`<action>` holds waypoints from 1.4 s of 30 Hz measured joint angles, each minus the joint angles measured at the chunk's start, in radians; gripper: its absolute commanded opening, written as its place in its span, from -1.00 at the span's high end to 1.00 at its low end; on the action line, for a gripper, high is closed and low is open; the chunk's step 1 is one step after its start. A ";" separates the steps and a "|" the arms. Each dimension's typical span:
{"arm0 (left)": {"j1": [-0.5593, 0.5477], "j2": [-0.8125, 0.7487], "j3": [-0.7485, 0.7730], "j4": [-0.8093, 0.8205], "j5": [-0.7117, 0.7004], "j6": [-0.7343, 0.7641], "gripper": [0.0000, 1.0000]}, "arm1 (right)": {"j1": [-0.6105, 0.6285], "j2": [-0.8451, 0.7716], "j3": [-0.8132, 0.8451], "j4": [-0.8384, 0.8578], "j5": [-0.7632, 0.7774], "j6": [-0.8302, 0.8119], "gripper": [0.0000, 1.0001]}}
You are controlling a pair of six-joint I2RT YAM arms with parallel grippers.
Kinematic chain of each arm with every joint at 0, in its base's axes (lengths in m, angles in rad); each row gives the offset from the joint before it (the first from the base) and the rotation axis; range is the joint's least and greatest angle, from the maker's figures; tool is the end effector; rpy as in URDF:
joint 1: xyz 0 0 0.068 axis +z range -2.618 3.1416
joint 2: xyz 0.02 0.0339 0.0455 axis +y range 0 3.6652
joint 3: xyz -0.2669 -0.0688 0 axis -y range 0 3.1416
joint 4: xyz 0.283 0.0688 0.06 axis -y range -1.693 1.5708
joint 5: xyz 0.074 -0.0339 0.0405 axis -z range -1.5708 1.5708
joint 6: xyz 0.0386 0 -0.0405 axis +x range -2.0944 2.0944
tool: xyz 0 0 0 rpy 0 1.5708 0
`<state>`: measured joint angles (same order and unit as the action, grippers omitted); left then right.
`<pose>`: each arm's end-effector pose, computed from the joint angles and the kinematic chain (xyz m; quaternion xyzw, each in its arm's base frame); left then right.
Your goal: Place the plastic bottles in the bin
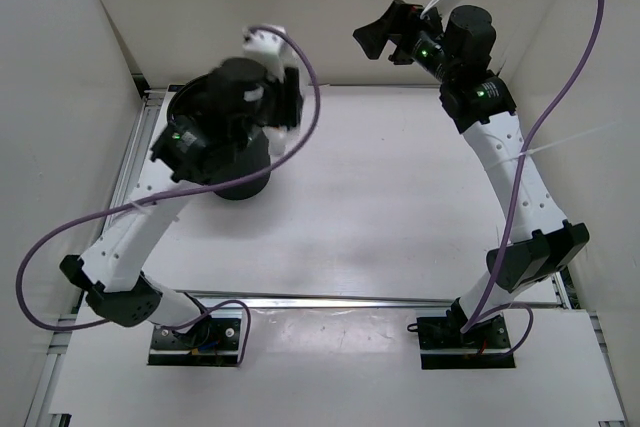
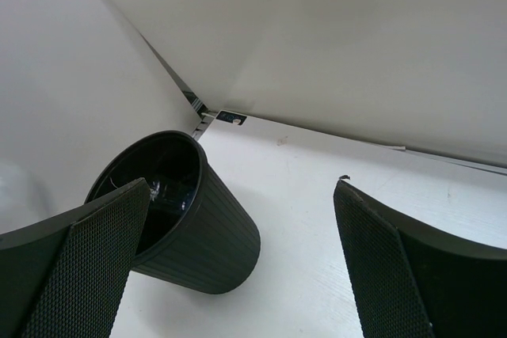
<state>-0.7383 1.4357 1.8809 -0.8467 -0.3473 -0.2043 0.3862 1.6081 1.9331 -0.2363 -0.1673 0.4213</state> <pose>0.2419 -0.2024 0.5109 0.1247 0.8174 -0.1184 0.5498 0.3594 0.1531 0.5374 -0.0498 0.6737 0.3407 0.6539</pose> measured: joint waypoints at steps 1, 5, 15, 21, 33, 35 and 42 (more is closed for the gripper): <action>0.008 0.010 0.074 0.020 -0.037 0.024 -0.39 | 0.000 0.000 0.000 0.000 0.000 0.002 -1.00; 0.104 0.018 0.189 0.086 -0.149 0.092 -0.64 | 0.000 0.000 0.000 0.000 0.000 0.007 -1.00; 0.332 0.195 0.134 0.095 -0.192 0.048 -1.00 | 0.000 -0.015 -0.020 -0.002 0.004 -0.003 -1.00; 0.329 0.050 -0.080 0.096 -0.252 -0.032 -1.00 | 0.000 -0.044 -0.046 -0.011 0.042 -0.019 -1.00; 0.330 -0.689 -0.837 0.078 -0.352 -0.319 -1.00 | -0.142 -0.034 -0.019 -0.224 0.306 0.021 -1.00; 0.330 -0.704 -0.851 0.072 -0.365 -0.338 -1.00 | -0.267 0.011 0.051 -0.319 0.291 0.093 -1.00; 0.330 -0.632 -0.803 0.051 -0.455 -0.327 -1.00 | -0.580 0.149 0.129 -0.474 0.070 0.202 -1.00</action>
<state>-0.4080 0.8032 1.0782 -0.7952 -0.8028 -0.5308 -0.1940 1.7573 2.0621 -0.7105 -0.0975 0.6231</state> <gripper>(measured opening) 0.999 0.998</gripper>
